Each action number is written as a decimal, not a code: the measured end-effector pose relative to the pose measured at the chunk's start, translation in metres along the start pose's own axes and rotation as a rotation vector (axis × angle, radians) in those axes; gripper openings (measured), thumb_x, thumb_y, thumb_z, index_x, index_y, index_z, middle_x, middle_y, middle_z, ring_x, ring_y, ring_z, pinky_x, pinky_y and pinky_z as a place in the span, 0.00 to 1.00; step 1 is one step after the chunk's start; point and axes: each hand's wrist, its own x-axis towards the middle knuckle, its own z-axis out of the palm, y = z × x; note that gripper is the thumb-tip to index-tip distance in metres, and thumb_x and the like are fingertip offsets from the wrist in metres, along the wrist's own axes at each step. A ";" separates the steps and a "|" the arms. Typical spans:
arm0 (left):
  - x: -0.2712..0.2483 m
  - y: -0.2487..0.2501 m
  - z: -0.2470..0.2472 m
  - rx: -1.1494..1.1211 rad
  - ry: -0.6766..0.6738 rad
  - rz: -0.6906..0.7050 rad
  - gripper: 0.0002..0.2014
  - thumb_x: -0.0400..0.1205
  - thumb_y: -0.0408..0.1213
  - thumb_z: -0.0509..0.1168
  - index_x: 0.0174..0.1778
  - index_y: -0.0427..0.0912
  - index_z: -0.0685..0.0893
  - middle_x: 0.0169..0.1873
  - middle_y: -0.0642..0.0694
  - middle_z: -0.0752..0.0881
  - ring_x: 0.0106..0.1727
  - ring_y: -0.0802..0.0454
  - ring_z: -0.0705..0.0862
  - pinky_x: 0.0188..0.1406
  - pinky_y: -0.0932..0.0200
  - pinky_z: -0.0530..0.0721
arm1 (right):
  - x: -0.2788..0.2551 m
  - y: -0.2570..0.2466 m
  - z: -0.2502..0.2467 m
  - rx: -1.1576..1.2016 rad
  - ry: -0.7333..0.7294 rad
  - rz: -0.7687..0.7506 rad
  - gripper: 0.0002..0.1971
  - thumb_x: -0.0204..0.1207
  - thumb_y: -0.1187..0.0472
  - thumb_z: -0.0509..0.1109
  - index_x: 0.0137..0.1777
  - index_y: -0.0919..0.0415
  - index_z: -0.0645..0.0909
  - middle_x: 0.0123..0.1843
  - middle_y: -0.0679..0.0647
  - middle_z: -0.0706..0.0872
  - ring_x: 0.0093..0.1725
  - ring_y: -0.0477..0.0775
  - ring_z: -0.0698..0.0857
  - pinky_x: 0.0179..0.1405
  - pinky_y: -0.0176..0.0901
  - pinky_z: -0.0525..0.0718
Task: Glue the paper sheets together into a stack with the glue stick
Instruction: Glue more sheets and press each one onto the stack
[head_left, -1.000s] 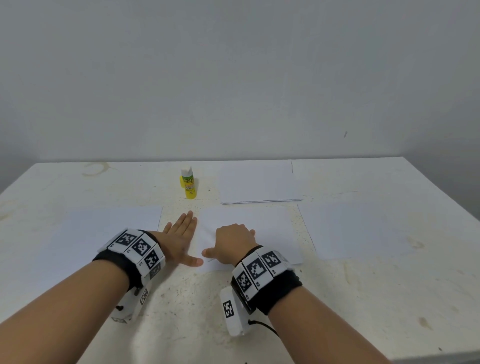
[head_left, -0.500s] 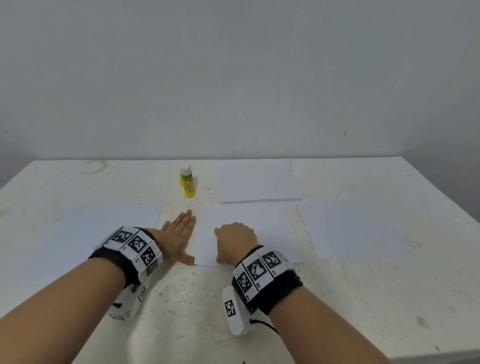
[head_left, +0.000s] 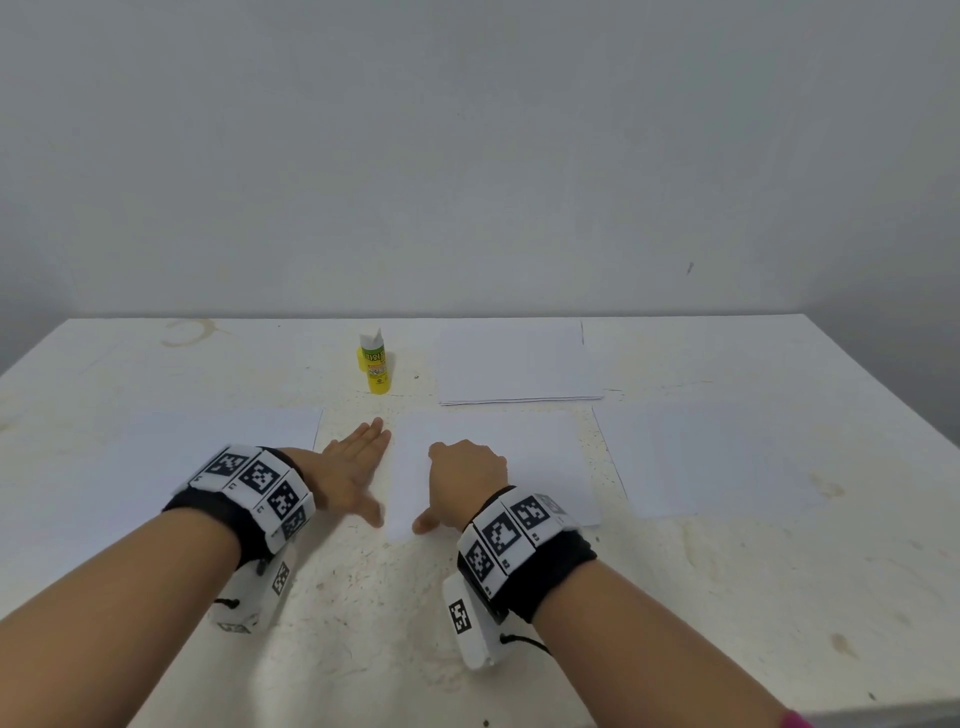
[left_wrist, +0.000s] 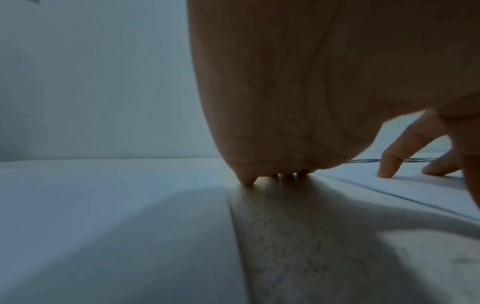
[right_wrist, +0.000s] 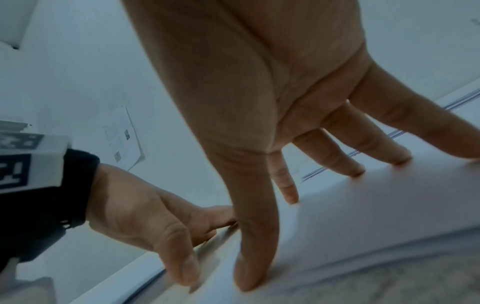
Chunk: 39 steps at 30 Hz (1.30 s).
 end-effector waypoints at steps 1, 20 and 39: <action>0.000 -0.001 -0.001 -0.001 0.000 0.001 0.52 0.82 0.51 0.64 0.80 0.36 0.28 0.80 0.40 0.26 0.82 0.45 0.29 0.81 0.47 0.37 | 0.000 0.000 -0.001 0.009 0.006 0.001 0.39 0.67 0.45 0.80 0.73 0.60 0.68 0.68 0.58 0.78 0.70 0.63 0.76 0.72 0.61 0.71; 0.004 -0.001 0.008 -0.070 0.103 0.023 0.60 0.76 0.60 0.68 0.81 0.35 0.29 0.81 0.41 0.28 0.83 0.45 0.30 0.82 0.43 0.39 | -0.001 0.004 -0.005 -0.019 0.068 -0.075 0.21 0.80 0.54 0.69 0.67 0.64 0.72 0.62 0.59 0.81 0.63 0.62 0.80 0.58 0.52 0.78; -0.001 -0.007 -0.003 -0.533 0.165 0.089 0.10 0.73 0.47 0.76 0.26 0.58 0.87 0.84 0.45 0.50 0.85 0.53 0.43 0.83 0.48 0.45 | 0.008 0.017 -0.008 -0.049 -0.011 -0.118 0.23 0.86 0.49 0.55 0.72 0.61 0.75 0.70 0.57 0.80 0.67 0.59 0.79 0.62 0.46 0.75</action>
